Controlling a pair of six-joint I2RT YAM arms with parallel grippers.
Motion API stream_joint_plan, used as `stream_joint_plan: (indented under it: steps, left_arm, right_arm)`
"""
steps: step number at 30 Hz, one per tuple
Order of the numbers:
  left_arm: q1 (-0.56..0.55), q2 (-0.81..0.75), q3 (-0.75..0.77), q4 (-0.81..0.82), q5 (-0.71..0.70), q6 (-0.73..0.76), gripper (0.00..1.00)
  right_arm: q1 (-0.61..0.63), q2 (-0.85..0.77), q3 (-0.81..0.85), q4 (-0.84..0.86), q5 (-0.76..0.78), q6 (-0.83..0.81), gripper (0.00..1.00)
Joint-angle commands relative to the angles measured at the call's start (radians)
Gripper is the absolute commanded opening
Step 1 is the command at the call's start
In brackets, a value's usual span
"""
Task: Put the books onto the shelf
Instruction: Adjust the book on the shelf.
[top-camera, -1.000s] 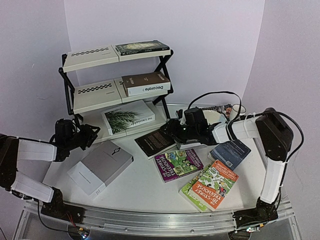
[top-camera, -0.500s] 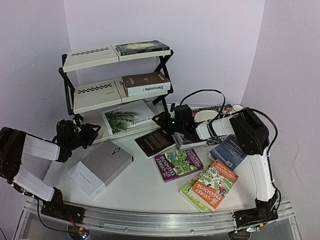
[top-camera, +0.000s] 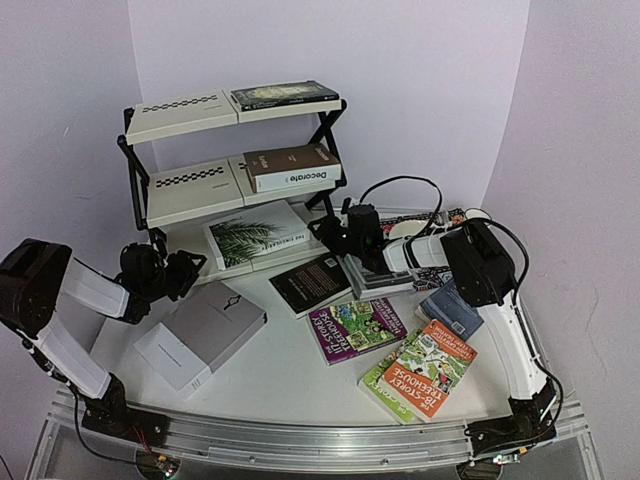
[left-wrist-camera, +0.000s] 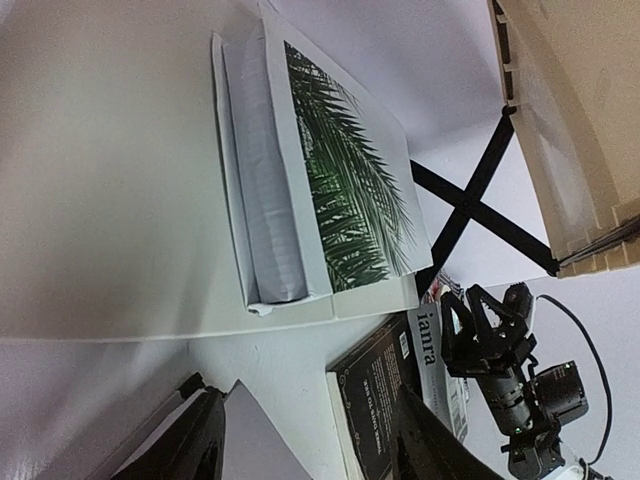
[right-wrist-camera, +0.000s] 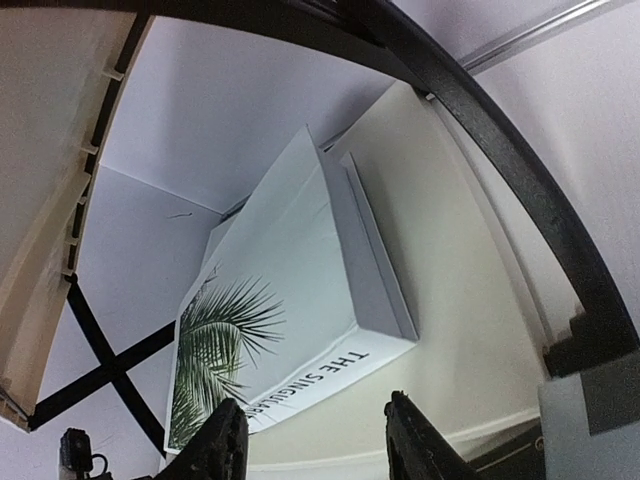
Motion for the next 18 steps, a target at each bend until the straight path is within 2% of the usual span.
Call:
stream_joint_plan:
  steps: [1,11,18]
  left_arm:
    - [0.005,0.028,0.069,0.075,0.013,0.047,0.59]
    - [0.004,0.114,0.136,0.081,0.030,0.069,0.66]
    - [0.004,0.189,0.189,0.087,0.065,0.077,0.55]
  right_arm:
    - [-0.003,0.061,0.104,0.028,-0.004,-0.040,0.47]
    - [-0.007,0.184,0.284,-0.045,0.022,-0.114,0.51]
    - [-0.006,0.230,0.359,-0.084,0.011,-0.123,0.50]
